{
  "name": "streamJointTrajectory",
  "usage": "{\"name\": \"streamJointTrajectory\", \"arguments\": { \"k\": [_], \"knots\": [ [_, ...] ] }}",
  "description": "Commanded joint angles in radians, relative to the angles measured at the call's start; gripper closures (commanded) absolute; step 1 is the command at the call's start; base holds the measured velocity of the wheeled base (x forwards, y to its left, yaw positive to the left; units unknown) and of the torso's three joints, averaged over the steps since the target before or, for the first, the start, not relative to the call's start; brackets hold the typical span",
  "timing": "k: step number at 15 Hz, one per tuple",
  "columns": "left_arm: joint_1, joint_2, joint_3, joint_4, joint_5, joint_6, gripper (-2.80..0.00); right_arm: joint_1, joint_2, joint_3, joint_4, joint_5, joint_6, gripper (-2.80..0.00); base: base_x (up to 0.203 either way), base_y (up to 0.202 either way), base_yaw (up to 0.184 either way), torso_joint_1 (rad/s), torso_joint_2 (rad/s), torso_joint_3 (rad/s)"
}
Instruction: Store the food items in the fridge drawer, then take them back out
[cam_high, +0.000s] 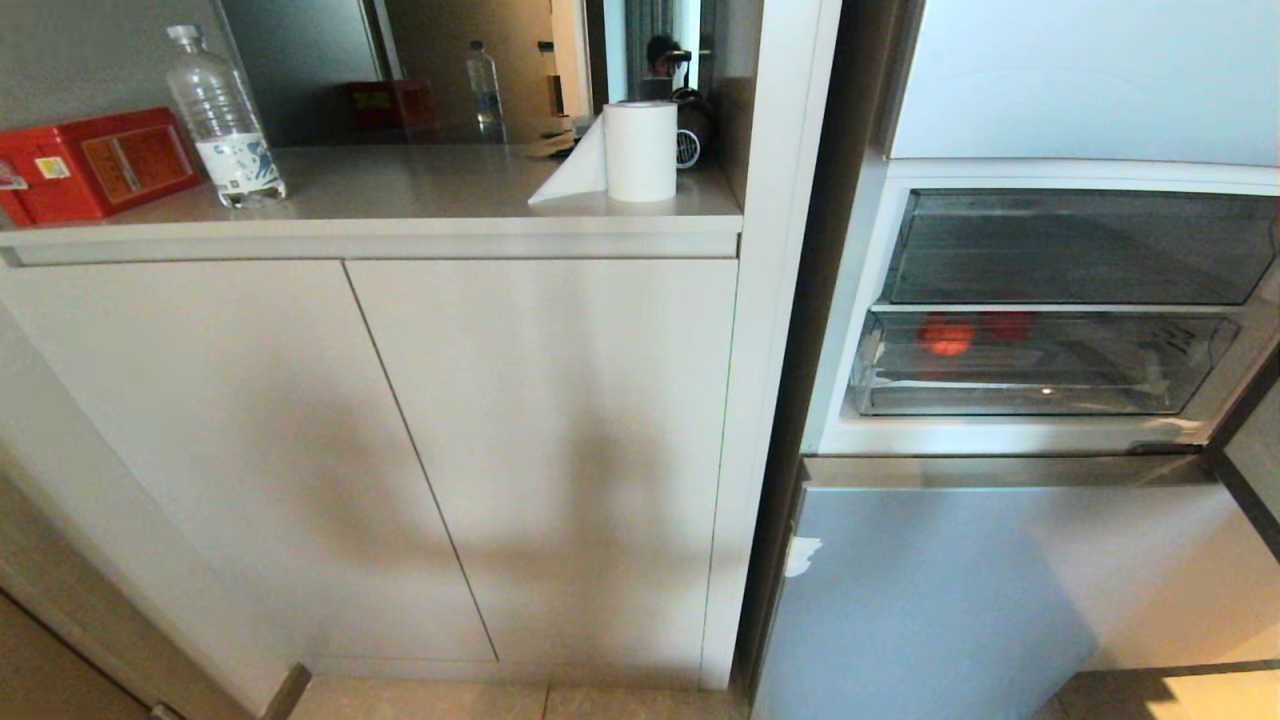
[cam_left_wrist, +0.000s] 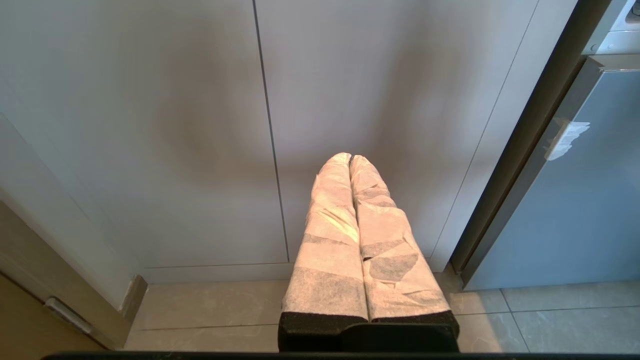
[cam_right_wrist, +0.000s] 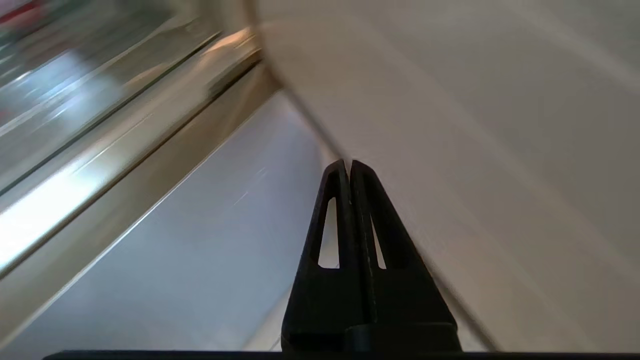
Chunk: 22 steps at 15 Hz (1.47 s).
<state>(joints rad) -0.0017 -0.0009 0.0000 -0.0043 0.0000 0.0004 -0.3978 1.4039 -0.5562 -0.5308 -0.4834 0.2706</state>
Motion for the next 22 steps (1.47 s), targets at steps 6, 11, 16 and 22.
{"name": "streamJointTrajectory", "arguments": {
  "k": [6,11,16,22],
  "knots": [
    [0.000,0.001,0.002,0.000,0.000,0.000,0.00,-0.164,0.121,-0.009,-0.098,0.054,0.001,0.00,0.000,0.000,0.000,0.000,0.00,0.000],
    [0.000,0.001,0.002,0.000,0.000,0.001,0.00,-0.207,0.127,-0.024,-0.104,0.082,0.001,0.00,0.000,0.000,0.000,0.000,0.00,0.000],
    [0.000,0.001,0.002,0.000,0.000,0.001,0.00,-0.259,0.132,-0.031,-0.104,0.114,0.001,0.00,0.000,0.000,0.000,0.000,0.00,0.000],
    [0.000,0.001,0.002,0.000,0.000,0.000,0.00,-0.265,0.136,-0.033,-0.104,0.135,-0.003,0.00,0.000,0.000,0.000,0.000,0.00,0.000]
  ]
}}
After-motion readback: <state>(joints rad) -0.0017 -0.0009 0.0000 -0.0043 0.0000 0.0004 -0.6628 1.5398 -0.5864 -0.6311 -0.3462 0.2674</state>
